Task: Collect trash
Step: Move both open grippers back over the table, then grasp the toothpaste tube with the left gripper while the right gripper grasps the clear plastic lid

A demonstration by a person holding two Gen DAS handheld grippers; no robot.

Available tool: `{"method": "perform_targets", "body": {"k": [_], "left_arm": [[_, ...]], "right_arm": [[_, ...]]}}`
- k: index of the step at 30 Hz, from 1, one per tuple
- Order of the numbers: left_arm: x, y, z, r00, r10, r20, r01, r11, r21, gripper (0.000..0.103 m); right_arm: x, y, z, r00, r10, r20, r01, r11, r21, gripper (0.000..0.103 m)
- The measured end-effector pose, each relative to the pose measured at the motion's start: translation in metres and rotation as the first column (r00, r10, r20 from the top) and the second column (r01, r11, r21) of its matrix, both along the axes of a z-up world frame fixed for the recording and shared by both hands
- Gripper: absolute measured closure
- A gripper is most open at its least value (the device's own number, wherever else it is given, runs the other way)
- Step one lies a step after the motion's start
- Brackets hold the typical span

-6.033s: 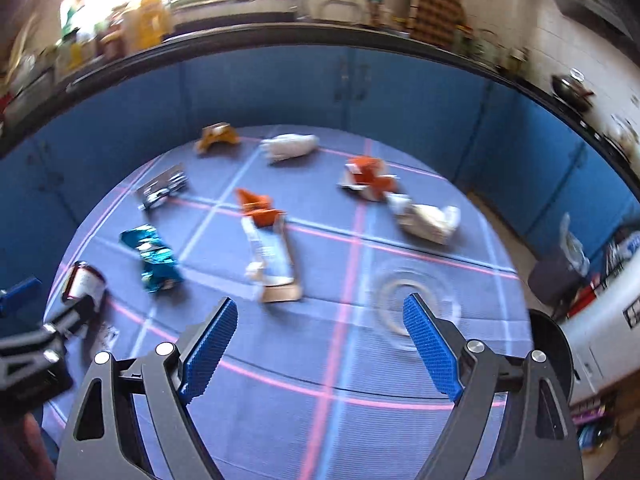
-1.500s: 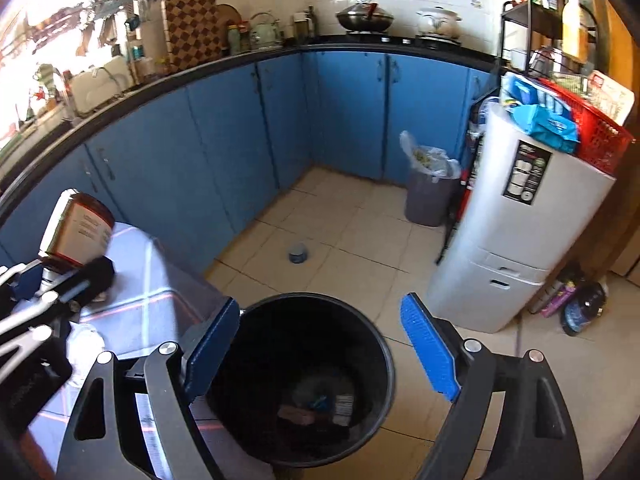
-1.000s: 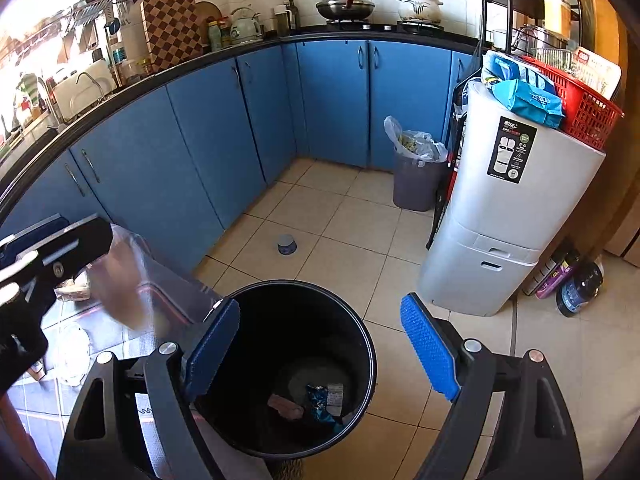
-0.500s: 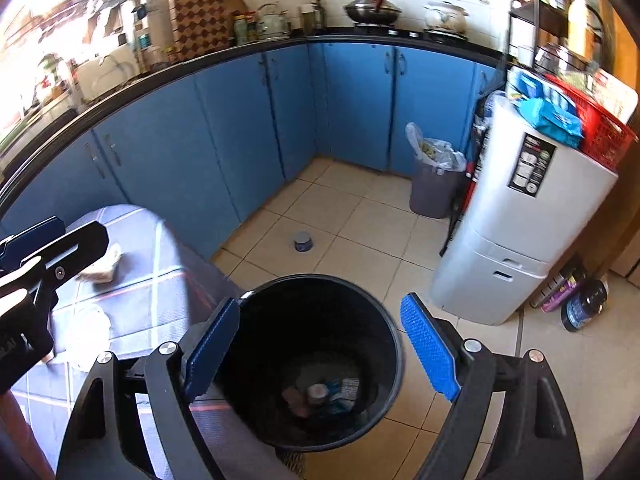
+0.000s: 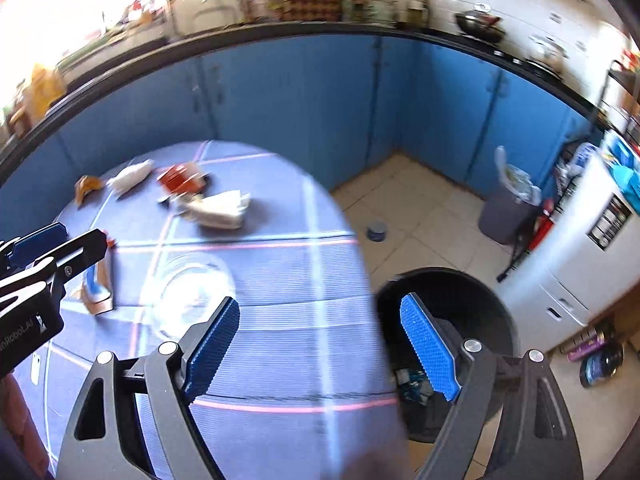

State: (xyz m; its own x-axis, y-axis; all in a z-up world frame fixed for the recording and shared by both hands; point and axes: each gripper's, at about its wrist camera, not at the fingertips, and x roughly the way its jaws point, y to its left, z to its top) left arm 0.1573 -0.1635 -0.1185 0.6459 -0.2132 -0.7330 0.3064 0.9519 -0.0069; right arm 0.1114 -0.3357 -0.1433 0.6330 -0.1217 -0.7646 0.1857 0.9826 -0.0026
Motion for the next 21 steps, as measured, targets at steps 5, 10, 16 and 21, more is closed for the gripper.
{"method": "perform_targets", "body": {"k": [5, 10, 16, 21], "left_arm": [[0.008, 0.033, -0.022, 0.998, 0.029, -0.05, -0.028, 0.999, 0.02, 0.038], [0.018, 0.052, -0.05, 0.992, 0.027, -0.126, -0.026, 1.0, 0.015, 0.038], [0.034, 0.055, -0.065, 0.987, 0.016, -0.163, -0.017, 1.0, -0.005, 0.038], [0.047, 0.057, -0.075, 0.984, 0.031, -0.176, -0.028, 0.999, 0.015, 0.038]], "right_arm": [[0.017, 0.037, -0.015, 0.997, 0.069, -0.043, -0.069, 0.998, -0.002, 0.022], [0.027, 0.064, -0.034, 0.986, 0.129, -0.101, -0.129, 0.992, 0.008, 0.022], [0.037, 0.082, -0.048, 0.976, 0.173, -0.134, -0.17, 0.985, 0.033, 0.022], [0.05, 0.082, -0.056, 0.974, 0.17, -0.148, -0.162, 0.985, 0.067, 0.022]]}}
